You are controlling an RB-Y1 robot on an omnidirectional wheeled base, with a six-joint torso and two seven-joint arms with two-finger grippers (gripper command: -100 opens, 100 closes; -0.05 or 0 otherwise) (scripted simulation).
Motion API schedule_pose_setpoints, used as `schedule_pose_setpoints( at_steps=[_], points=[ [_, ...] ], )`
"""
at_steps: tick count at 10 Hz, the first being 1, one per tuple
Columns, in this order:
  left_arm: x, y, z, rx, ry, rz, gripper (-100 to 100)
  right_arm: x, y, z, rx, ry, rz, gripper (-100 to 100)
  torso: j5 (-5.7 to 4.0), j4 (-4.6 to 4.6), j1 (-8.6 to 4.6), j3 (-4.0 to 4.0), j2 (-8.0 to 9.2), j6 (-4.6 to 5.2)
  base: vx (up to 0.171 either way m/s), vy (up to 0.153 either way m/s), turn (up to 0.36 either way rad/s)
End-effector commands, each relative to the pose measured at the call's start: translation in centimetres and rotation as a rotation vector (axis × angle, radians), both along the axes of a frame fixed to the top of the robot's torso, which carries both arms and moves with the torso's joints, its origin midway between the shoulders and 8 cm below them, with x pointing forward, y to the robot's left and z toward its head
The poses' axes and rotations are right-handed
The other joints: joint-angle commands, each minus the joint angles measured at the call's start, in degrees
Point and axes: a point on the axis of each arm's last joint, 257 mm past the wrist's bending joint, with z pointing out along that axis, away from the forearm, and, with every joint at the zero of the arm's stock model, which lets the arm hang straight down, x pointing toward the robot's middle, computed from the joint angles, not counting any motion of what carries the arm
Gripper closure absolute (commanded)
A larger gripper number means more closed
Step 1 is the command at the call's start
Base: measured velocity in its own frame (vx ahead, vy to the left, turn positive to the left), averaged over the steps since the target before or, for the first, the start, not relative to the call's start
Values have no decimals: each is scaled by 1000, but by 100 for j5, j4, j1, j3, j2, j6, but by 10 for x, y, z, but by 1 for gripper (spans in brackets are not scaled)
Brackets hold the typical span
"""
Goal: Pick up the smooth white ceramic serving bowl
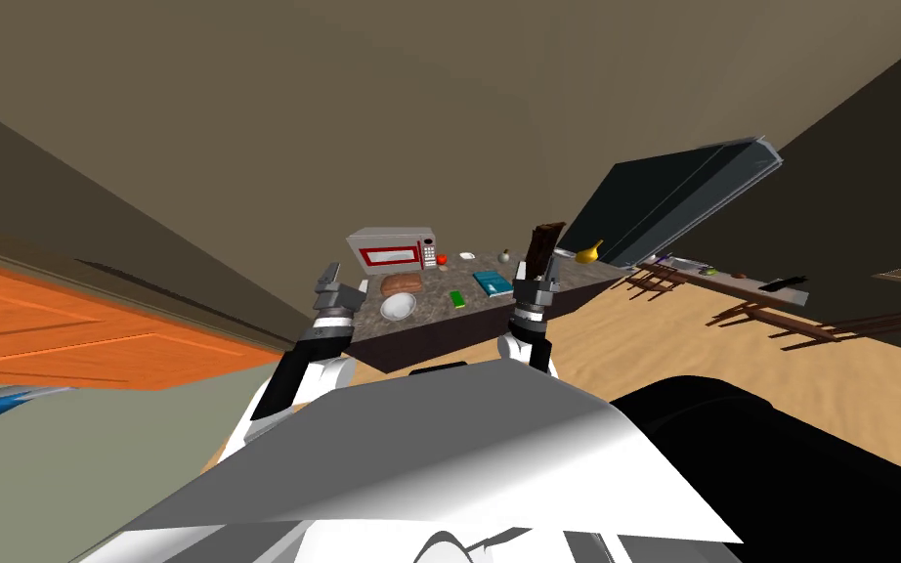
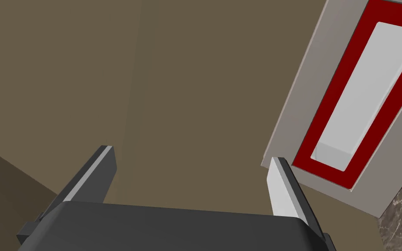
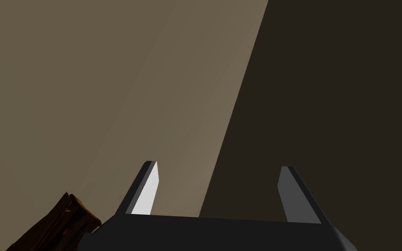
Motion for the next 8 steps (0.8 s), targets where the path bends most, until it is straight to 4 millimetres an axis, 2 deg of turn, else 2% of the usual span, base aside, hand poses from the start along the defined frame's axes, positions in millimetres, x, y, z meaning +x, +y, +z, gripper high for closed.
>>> schedule_pose_setpoints(
  at_steps=[1,5,8],
  points=[
    [3,1,-6,-4,37,1,-100,0,0,0,0,0,0,0,0,0,0,0,0,0,-44,106,-67],
    [13,8,-22,-22,125,6,-100,0,0,0,0,0,0,0,1,-1,4,-2,-4,0,-45,112,-97],
    [17,12,-32,-34,180,12,-100,0,0,0,0,0,0,0,-4,-3,-18,-7,-13,0,-35,66,-67]
  ],
)
